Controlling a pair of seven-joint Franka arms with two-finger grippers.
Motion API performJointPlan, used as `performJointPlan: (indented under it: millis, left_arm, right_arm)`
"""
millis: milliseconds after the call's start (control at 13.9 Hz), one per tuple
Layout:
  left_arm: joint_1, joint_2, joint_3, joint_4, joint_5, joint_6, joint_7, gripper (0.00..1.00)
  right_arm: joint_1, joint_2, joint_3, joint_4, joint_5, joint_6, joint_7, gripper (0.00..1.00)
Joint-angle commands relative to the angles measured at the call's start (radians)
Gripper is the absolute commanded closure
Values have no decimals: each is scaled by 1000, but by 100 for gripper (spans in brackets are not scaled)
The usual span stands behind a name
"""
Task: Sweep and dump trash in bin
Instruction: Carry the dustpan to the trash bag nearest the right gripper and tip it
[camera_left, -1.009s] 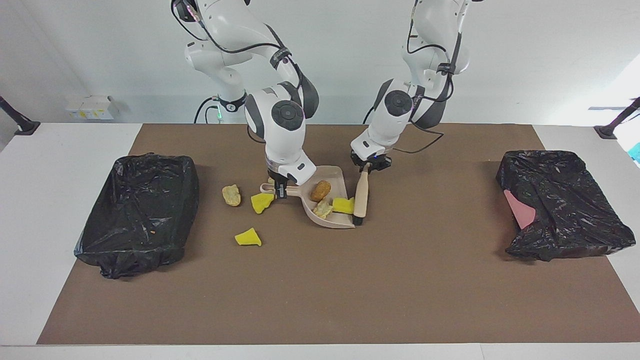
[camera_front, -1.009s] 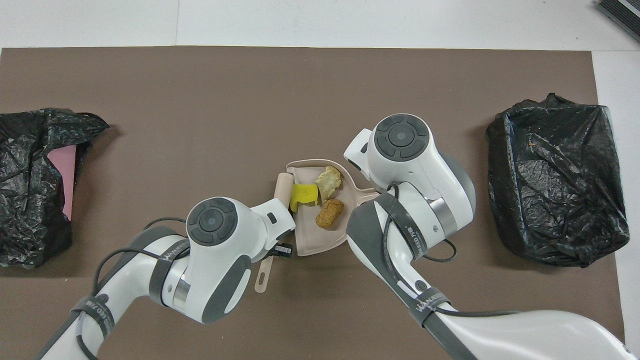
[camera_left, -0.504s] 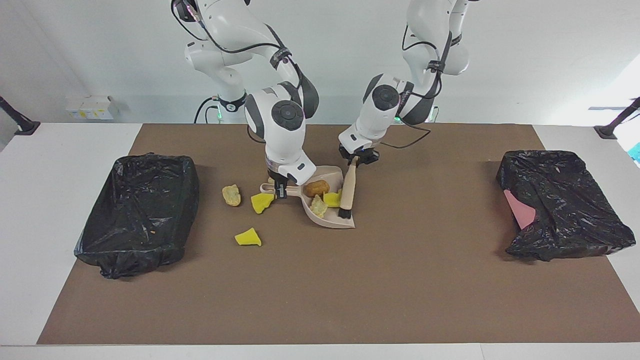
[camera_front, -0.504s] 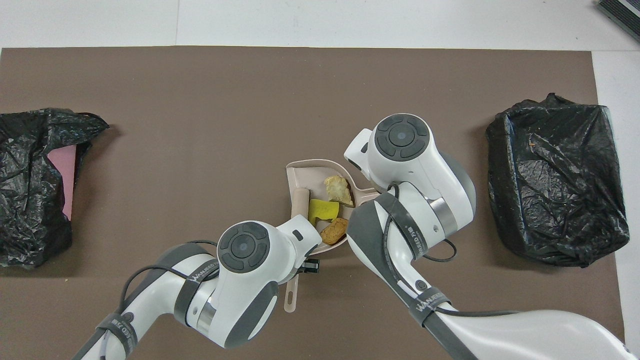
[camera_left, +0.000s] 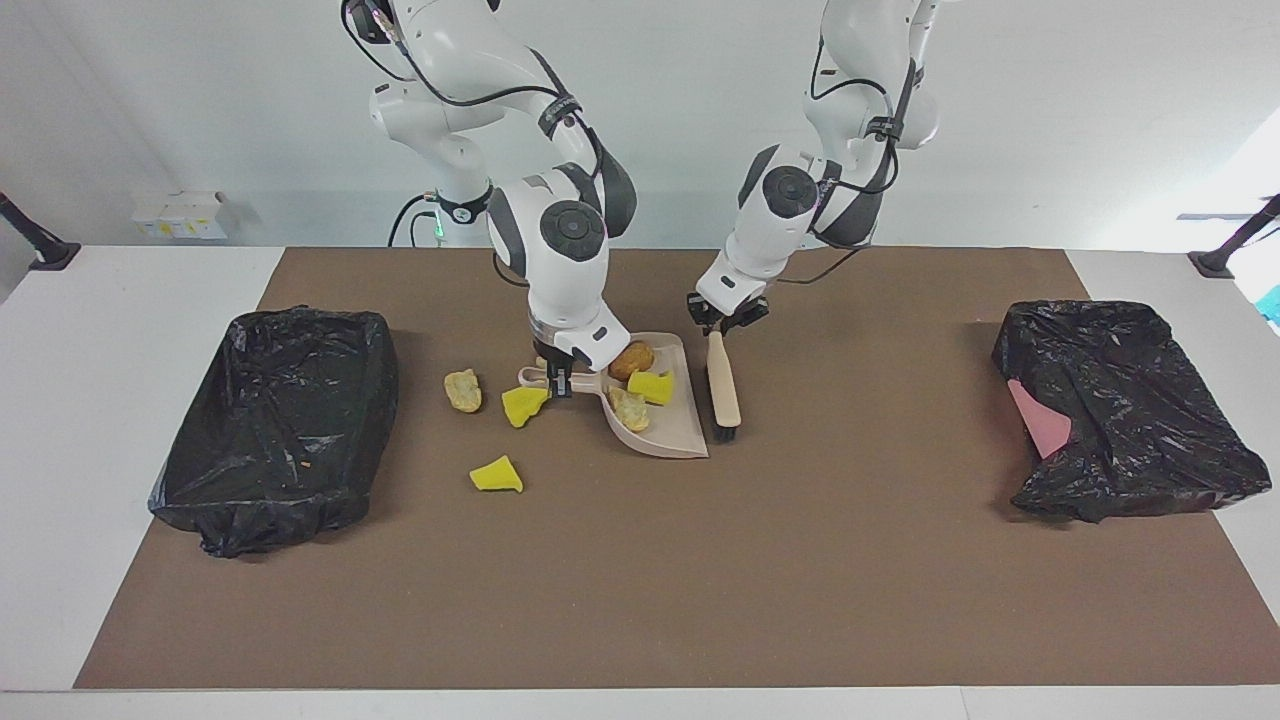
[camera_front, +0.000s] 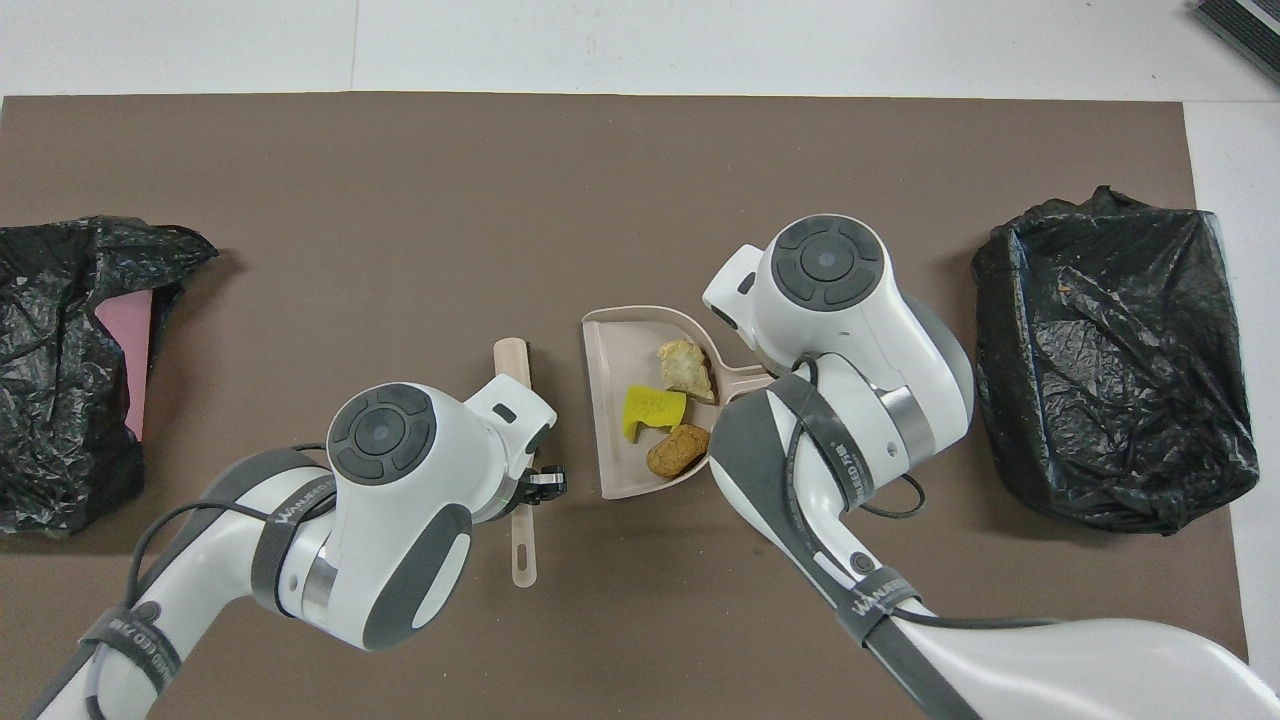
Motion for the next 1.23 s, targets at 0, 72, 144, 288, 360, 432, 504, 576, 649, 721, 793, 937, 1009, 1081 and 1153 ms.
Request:
performJointPlan:
  millis: [0,72,144,288,360,432,504,576,649,721,793,937,1009,1081,1153]
  left_arm:
    - [-16,-87,-13,-30,39,-91,-91,100]
    - [-37,-104,-16,-56,39,-82,-137,100]
    - [-71,-126,-16,-82,39,-76,-156,100]
    - [-118,-187,-18,-168,39,-33,-188,100]
    - [-146,-210,-18,-215,39,2,-224,100]
    - [-170,-216,-19,-254,39,36,-266,100]
    - [-199,-219,-18,-288,39,74,-297,100]
    - [-224,-219,-18,-320,39,120,-314,100]
    - [-233,-218,-19,-343,39,163,-323,100]
    - [-238,-218,-19,-360,39,191,-326,100]
    - [-238,-213,-18,-357,39,196,-326,100]
    - [-227,-203,-18,-346,39,197,-308,55]
    - [-224,-201,-18,-345,39,202,-306,20]
    - [-221,-192,-18,-334,39,201,-306,0]
    - [-218,-178,-16,-310,39,193,-306,0]
  right_arm:
    - [-54,-59,8,-1,6,-17,-34,100]
    - [-77,-76,8,-2,6,-17,-37,100]
    - [-120,-90,11,-1,21,-17,-55,100]
    - [-186,-137,6,-2,85,-18,-119,100]
    - [-218,-159,6,-4,90,-27,-145,100]
    - [-253,-170,8,-4,93,-44,-176,100]
    - [-284,-188,8,-4,95,-46,-208,100]
    - [-308,-205,6,-8,95,-47,-242,100]
    - [-344,-216,8,-7,95,-47,-273,100]
    - [-371,-225,6,-7,95,-49,-297,100]
    - [-399,-231,6,-7,95,-61,-329,100]
    - [-474,-246,5,-7,93,-67,-406,100]
    - [-518,-248,5,-7,93,-66,-449,100]
    - [-554,-248,5,-5,93,-61,-486,100]
    - [-585,-248,5,-7,93,-52,-523,100]
